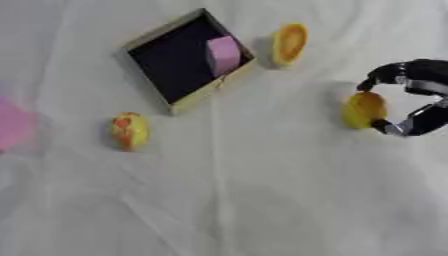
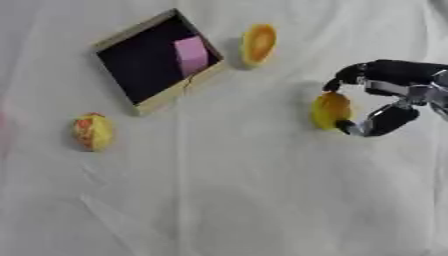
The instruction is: Pick up objects on the table and place them in the box.
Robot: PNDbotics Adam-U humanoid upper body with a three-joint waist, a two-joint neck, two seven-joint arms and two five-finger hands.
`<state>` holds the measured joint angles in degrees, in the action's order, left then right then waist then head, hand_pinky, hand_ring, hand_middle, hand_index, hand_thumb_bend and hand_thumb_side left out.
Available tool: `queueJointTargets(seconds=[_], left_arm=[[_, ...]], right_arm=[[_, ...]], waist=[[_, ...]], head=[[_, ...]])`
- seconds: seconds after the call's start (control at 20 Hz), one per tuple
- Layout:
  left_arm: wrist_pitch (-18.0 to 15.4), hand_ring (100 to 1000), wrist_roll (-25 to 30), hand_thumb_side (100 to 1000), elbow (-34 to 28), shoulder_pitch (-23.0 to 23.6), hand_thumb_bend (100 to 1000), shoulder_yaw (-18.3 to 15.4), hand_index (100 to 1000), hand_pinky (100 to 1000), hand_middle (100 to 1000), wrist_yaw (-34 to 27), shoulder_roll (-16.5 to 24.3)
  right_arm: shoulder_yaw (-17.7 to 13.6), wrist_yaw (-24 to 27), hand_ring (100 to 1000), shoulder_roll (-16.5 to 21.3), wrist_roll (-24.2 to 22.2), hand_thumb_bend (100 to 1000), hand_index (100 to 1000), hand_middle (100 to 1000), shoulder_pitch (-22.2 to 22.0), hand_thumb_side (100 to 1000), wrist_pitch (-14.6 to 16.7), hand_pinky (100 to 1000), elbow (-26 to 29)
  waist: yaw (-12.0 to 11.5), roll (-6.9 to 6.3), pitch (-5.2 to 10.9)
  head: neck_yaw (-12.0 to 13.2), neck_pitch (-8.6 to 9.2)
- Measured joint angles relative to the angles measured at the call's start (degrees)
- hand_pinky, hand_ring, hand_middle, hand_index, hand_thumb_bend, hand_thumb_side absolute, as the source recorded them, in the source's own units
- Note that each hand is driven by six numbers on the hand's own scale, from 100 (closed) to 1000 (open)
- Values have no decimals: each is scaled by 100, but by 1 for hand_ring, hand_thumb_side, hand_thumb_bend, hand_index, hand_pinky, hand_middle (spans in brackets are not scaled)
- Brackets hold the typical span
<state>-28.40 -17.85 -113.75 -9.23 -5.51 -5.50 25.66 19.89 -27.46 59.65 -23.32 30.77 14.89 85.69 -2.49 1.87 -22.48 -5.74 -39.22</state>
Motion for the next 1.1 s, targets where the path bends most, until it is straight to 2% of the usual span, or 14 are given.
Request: queueJointTargets(seconds=[0.15, 0.3, 0.45, 0.5, 0.65, 0.8, 1.1], left_arm=[[1, 665, 1, 562, 0, 0, 100, 0, 814, 707, 655, 0, -1], [3, 664, 4, 563, 0, -4, 100, 1, 813, 707, 655, 0, -2], [4, 664, 7, 563, 0, -16, 100, 1, 813, 707, 655, -2, -3], [5, 664, 8, 563, 0, -18, 100, 1, 813, 707, 655, -2, -3], [5, 664, 19, 563, 0, -22, 100, 1, 814, 708, 655, -2, -4], [4, 664, 23, 564, 0, -22, 100, 1, 814, 708, 656, -4, -4], [0, 664, 26, 564, 0, -21, 100, 1, 816, 708, 656, -6, -4]], right_arm=[[29, -103, 918, -50, 30, 303, 838, 676, 8, 394, 29, 904, -91], [31, -183, 862, -93, 98, 277, 732, 562, 54, 432, 49, 881, -147], [32, -215, 784, -131, 252, 100, 614, 465, 56, 472, 54, 862, -192], [32, -215, 767, -150, 334, 100, 587, 448, 57, 460, 41, 859, -199], [32, -153, 757, -186, 587, 100, 585, 446, 58, 395, -20, 859, -207], [29, 4, 764, -191, 665, 100, 607, 461, 53, 366, -40, 861, -120], [-200, 434, 764, -51, 634, 100, 620, 468, 113, 346, -48, 853, 713]], waist=[[-4, 0, -8], [-5, 0, -9], [-6, 0, -9], [-9, 0, -9], [-19, 0, -9], [-19, 0, -9], [-6, 2, -9]], head=[[-2, 0], [-3, 0], [-4, 0], [-4, 0], [-4, 0], [-4, -1], [0, -7]])
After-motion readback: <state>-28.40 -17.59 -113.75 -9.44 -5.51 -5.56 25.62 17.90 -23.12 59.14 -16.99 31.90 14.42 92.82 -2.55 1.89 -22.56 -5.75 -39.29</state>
